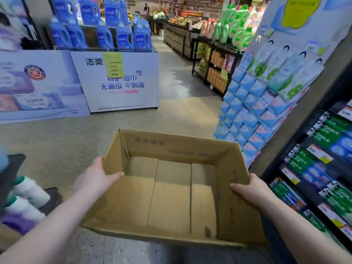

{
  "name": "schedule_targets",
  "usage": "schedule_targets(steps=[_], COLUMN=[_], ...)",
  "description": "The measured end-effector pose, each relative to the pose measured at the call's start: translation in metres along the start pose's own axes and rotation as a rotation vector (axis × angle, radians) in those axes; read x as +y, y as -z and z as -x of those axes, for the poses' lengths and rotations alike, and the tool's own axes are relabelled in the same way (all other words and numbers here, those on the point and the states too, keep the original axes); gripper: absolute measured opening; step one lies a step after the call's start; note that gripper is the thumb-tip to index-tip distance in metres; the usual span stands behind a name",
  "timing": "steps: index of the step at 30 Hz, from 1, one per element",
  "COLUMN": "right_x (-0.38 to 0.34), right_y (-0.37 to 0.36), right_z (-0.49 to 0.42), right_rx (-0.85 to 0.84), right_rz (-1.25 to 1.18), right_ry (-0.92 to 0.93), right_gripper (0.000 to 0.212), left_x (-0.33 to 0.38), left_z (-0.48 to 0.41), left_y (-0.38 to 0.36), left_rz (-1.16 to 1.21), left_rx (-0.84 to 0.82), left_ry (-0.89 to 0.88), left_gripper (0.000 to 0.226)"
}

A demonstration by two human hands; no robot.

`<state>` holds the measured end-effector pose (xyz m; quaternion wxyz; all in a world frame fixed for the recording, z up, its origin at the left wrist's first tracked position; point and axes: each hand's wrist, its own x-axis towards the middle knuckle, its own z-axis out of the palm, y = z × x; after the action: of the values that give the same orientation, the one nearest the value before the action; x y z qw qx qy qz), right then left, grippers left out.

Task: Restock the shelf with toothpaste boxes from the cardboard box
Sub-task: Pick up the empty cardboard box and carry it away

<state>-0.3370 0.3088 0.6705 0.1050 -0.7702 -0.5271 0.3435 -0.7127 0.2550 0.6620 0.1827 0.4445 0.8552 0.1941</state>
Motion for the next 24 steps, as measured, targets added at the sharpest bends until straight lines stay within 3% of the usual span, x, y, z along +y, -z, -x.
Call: schedule_targets(steps=[4,9,13,24], right_x=[-0.057,-0.128,-0.179,-0.317], right_y=[0.004,0.000,-0.015,-0.072], right_z=[-0.057,-0.120,-0.160,-0.262], right_rx=[-0.045,-0.028,-0.021,0.093], right_rz=[-0.002,0.092,0.087,-0.018], right_ry=[0.029,0.094,0.123,-0.008], right_gripper=[0.052,0.068,0.060,0.068], left_x=[0.016,0.025,0.026,0.042], left_z=[-0.064,-0.137,-0.201,-0.433], left_y=[0.003,0.010,0.022,0.051], left_rz=[0.008,0.030,0.019,-0.008], left_rx=[0.030,0.066,0.093,0.010], left_ry=[0.040,0.060,0.074,-0.050], left_gripper=[0.079,0.079,0.077,0.081])
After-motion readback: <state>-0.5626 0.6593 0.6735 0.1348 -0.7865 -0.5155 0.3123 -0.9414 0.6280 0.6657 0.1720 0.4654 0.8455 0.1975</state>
